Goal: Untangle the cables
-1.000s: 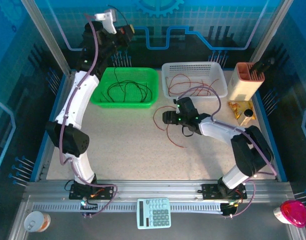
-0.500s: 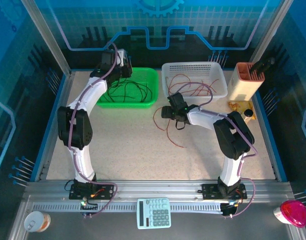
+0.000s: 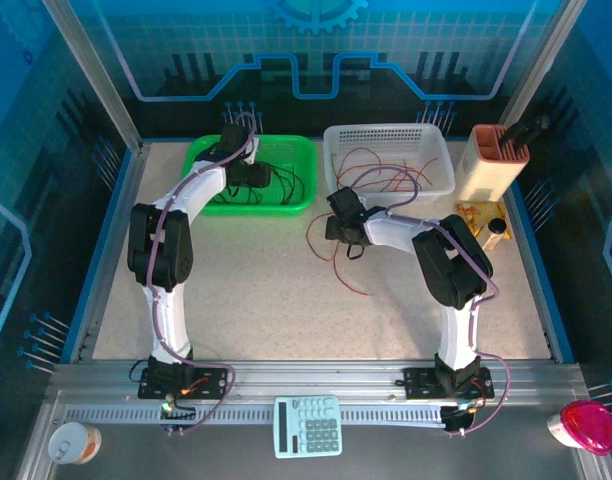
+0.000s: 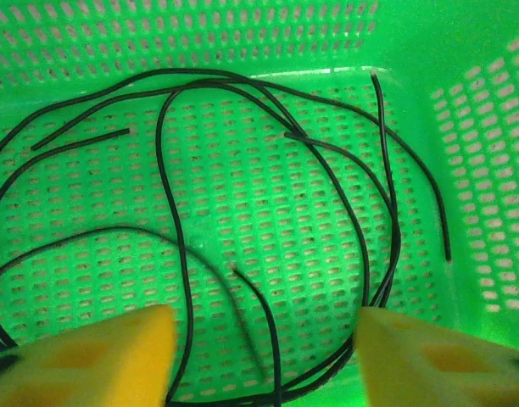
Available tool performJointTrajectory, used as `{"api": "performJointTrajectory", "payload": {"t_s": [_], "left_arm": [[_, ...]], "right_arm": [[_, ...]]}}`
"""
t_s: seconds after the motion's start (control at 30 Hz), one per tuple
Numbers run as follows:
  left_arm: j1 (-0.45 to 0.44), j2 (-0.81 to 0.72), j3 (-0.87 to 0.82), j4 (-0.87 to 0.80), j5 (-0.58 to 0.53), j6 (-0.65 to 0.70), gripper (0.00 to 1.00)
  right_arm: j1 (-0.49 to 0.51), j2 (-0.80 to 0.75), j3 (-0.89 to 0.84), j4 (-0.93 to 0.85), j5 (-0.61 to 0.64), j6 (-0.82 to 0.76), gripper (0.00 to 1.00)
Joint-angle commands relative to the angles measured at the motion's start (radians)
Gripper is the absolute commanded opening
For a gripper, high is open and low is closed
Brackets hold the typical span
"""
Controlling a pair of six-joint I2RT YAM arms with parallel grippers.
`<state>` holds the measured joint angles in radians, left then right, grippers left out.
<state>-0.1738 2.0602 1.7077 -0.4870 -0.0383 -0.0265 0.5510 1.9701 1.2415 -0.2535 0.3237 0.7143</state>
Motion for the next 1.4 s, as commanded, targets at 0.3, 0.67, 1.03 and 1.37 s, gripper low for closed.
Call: {"api": "performJointTrajectory", "payload": {"t_s": [0.3, 0.67, 1.03, 1.37], "left_arm": [[-0.001, -0.107, 0.099, -0.055, 0.075, -0.077, 0.89], [-0.001, -0.348, -0.021, 0.06, 0.168, -0.266, 0.94], [0.002, -0.666, -0.317, 0.171, 0.184, -0.377, 0.99], [0.002, -0.795, -0.383, 0.15, 0.195, -0.413, 0.99]], "right_arm": [[0.011, -0.006, 0.026, 0.018, -0.057, -0.046, 0.1], [0.026, -0.195, -0.013, 0.015, -0.156, -0.158, 0.0], [0.062, -0.48, 0.028, -0.059, -0.258, -0.219, 0.0], [-0.033, -0.517, 0.262, -0.084, -0.263, -0.197, 0.0]]}}
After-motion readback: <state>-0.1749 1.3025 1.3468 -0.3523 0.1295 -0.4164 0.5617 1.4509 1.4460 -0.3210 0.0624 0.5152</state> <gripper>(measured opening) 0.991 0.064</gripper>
